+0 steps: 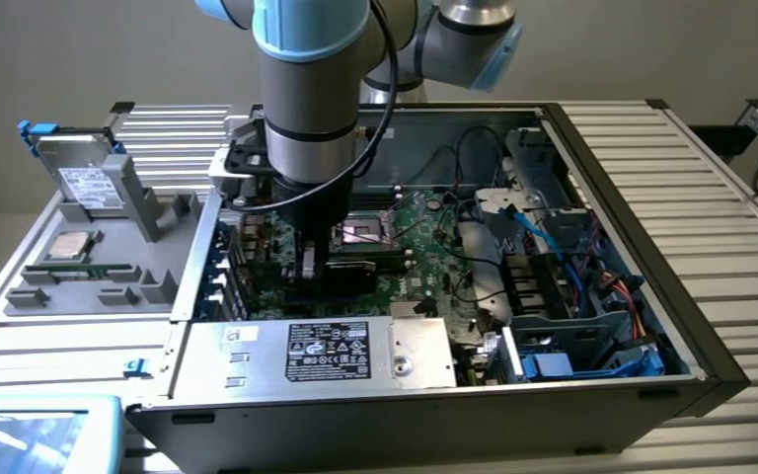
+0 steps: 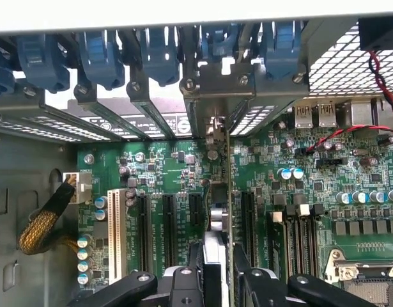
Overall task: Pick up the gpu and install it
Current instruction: 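Insert the gpu into the slot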
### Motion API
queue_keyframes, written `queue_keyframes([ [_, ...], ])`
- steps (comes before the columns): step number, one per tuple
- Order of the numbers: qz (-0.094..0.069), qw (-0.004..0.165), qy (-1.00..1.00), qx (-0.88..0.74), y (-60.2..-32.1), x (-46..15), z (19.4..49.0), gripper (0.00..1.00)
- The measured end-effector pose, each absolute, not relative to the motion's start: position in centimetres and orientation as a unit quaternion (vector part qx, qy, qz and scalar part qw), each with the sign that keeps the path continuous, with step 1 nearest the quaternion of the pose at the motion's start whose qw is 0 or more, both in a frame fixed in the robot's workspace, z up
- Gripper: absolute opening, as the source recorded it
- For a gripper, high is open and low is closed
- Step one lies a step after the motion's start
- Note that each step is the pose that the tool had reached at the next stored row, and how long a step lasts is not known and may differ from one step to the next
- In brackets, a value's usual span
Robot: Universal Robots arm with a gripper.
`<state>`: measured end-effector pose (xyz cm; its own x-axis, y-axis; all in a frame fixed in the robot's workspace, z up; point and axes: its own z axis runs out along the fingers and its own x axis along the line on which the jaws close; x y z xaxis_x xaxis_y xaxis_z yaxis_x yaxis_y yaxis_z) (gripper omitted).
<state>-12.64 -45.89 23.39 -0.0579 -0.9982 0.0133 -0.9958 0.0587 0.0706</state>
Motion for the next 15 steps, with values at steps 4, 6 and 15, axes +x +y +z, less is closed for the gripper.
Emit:
queue_keyframes([
  [4, -0.021, 0.029, -0.727, 0.686, -45.94, -12.67, 23.38, 0.29],
  [6, -0.021, 0.029, -0.727, 0.686, -45.94, -12.68, 23.38, 0.29],
  [15, -0.021, 0.028, -0.727, 0.686, -45.94, -12.75, 23.29, 0.29],
])
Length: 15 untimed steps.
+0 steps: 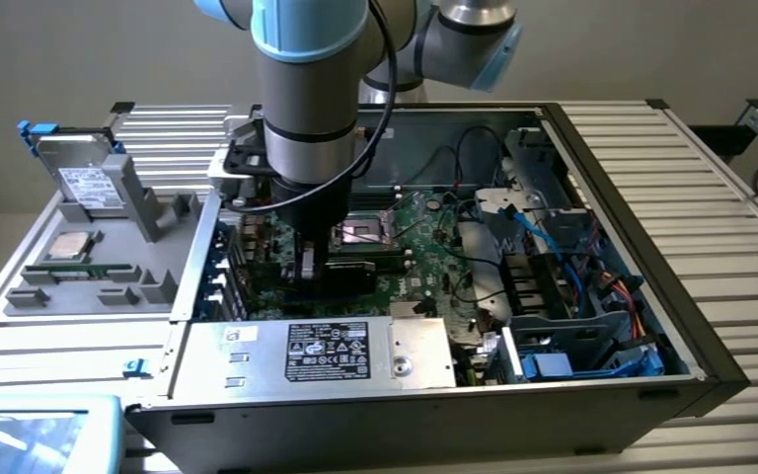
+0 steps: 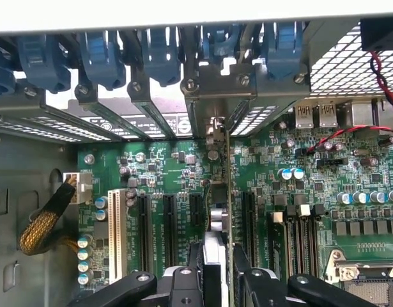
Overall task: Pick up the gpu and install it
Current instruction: 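Insert the gpu into the slot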
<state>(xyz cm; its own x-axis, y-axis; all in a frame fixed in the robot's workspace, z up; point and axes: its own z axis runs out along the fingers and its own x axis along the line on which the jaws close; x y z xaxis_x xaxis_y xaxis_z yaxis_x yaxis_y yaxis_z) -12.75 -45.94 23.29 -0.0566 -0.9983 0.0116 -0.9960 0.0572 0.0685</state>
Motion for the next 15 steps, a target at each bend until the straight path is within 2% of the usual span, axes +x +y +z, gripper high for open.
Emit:
queue_keyframes([
  [15, -0.019, 0.026, -0.729, 0.684, -45.94, -12.77, 23.15, 0.29],
])
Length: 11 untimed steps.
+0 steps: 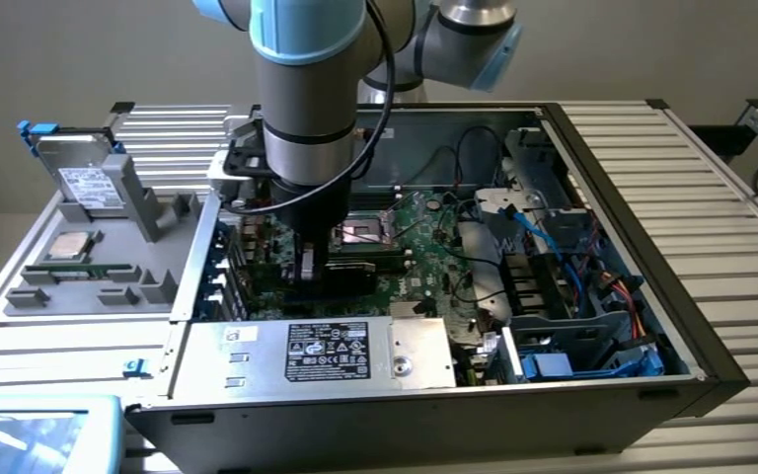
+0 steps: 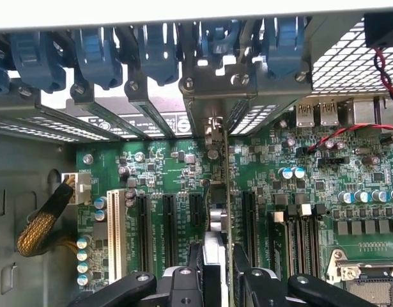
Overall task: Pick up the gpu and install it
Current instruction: 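Insert the gpu into the slot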
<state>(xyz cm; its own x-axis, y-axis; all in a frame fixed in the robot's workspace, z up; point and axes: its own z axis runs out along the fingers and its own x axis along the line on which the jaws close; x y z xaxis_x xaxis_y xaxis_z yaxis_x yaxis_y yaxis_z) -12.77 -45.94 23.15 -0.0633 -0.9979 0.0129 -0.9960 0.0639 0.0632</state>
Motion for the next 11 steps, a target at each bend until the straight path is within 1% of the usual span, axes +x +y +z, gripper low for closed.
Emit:
queue_keyframes([
  [11, -0.018, 0.026, -0.729, 0.684, -45.93, -12.85, 23.13, 0.29],
])
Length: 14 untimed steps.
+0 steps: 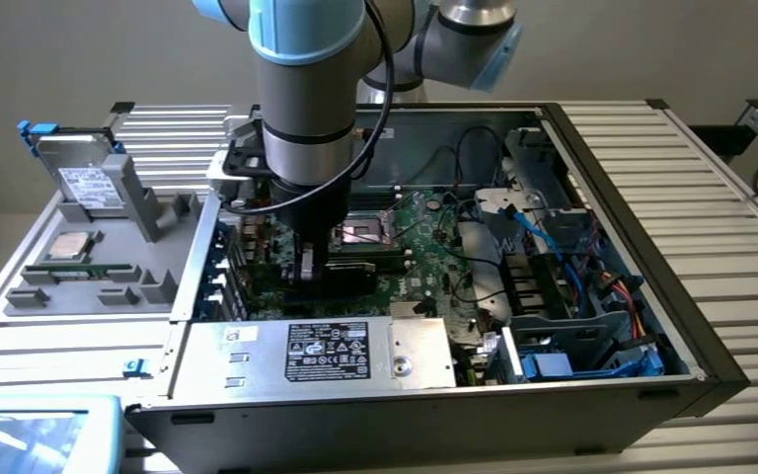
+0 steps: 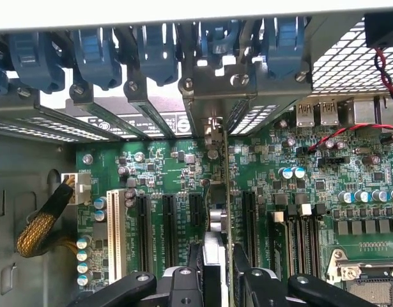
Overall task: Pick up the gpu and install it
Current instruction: 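Insert the gpu into the slot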
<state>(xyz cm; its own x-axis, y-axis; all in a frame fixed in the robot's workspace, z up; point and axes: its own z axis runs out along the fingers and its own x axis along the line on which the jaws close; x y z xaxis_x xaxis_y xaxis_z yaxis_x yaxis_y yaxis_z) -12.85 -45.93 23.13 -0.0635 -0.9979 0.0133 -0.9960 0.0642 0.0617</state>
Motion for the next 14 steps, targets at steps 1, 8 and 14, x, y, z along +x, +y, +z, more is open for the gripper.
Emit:
queue_keyframes([
  [1, -0.018, 0.026, -0.729, 0.684, -45.93, -12.85, 23.13, 0.29],
  [8, -0.018, 0.026, -0.729, 0.684, -45.94, -12.87, 23.3, 0.29],
  [14, -0.014, 0.022, -0.729, 0.684, -45.93, -12.86, 23.39, 0.33],
])
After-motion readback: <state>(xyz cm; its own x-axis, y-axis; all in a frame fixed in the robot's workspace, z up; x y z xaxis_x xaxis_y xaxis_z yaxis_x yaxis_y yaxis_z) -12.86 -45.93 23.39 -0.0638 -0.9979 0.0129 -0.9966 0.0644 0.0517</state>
